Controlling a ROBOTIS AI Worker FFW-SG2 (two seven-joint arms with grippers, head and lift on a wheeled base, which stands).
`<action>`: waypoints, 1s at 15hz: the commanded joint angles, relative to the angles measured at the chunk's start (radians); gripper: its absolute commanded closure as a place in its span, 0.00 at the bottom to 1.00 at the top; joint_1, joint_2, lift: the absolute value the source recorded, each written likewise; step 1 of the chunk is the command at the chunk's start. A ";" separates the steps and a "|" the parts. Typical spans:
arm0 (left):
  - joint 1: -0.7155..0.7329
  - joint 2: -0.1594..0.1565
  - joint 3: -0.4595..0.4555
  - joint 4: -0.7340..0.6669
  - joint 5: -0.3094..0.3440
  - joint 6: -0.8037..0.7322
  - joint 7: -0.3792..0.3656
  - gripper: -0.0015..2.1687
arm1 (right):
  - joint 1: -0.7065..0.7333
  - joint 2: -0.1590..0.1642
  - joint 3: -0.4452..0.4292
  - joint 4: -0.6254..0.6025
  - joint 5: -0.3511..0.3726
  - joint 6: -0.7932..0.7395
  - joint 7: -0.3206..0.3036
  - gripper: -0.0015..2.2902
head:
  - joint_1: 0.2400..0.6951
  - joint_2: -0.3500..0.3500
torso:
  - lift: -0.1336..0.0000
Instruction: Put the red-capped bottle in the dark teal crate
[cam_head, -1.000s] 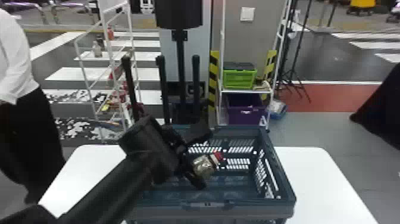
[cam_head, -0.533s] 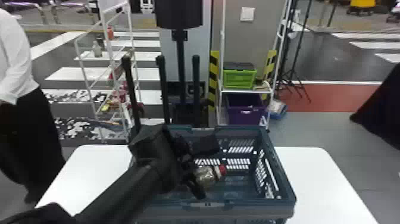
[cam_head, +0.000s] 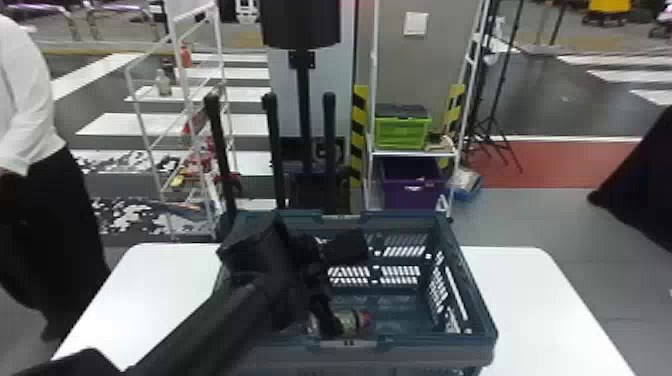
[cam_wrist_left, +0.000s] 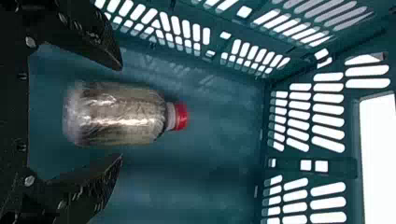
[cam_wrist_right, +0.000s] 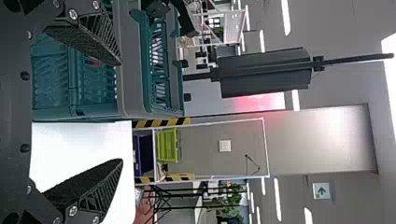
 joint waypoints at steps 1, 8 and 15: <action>0.011 0.008 0.003 -0.035 0.001 0.010 0.004 0.02 | 0.000 0.000 0.000 0.004 -0.002 -0.002 0.000 0.07 | 0.57 0.50 | 1.00; 0.115 0.089 0.189 -0.443 0.024 0.246 -0.051 0.03 | 0.000 0.000 -0.005 0.007 -0.003 -0.002 0.000 0.07 | 0.57 0.50 | 1.00; 0.369 0.143 0.603 -0.968 0.295 0.393 -0.006 0.03 | 0.009 0.000 -0.009 -0.010 -0.003 0.004 0.000 0.07 | 0.57 0.50 | 1.00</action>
